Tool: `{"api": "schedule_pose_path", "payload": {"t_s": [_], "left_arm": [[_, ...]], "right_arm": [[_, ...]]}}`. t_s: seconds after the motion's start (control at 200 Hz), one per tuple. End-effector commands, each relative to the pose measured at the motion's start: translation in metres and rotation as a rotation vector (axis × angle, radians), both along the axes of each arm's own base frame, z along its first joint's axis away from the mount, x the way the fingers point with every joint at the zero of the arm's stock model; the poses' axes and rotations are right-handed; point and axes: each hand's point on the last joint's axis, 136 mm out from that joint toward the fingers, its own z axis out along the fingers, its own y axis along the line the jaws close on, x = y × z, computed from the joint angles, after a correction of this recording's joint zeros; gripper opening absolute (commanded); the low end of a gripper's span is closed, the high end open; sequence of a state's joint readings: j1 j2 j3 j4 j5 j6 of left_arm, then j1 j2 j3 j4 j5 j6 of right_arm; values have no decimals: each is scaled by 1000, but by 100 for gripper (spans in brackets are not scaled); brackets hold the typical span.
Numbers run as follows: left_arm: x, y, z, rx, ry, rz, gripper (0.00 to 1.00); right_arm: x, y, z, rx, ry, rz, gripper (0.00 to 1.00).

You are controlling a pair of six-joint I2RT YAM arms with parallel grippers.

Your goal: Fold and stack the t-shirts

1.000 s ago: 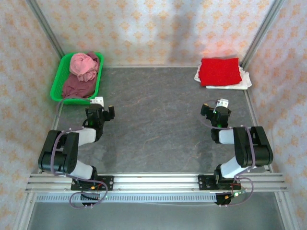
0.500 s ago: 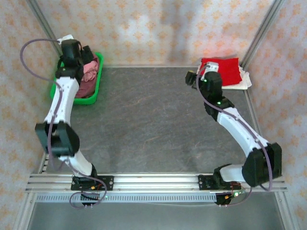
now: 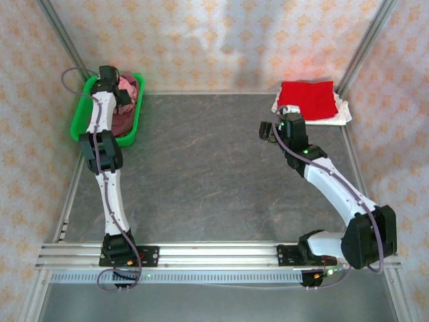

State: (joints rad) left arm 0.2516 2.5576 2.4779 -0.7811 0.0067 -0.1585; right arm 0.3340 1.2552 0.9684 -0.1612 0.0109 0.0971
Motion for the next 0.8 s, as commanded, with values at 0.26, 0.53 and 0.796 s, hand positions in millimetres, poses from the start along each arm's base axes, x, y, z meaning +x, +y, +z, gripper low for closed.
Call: {"api": "schedule_pose_path", "payload": {"t_s": [0.26,0.53,0.796], "left_arm": [[1,-13,107,-17,-224,-53,0],[-61,-62,259,7,-496,-139,0],[-145,-181,425,-15,-852,-437,0]], "right_arm": [[-3,0,14,21,-33,-4,84],[10,12,23,68,-67,19,83],[19,10,47,80,-152,0,82]]}}
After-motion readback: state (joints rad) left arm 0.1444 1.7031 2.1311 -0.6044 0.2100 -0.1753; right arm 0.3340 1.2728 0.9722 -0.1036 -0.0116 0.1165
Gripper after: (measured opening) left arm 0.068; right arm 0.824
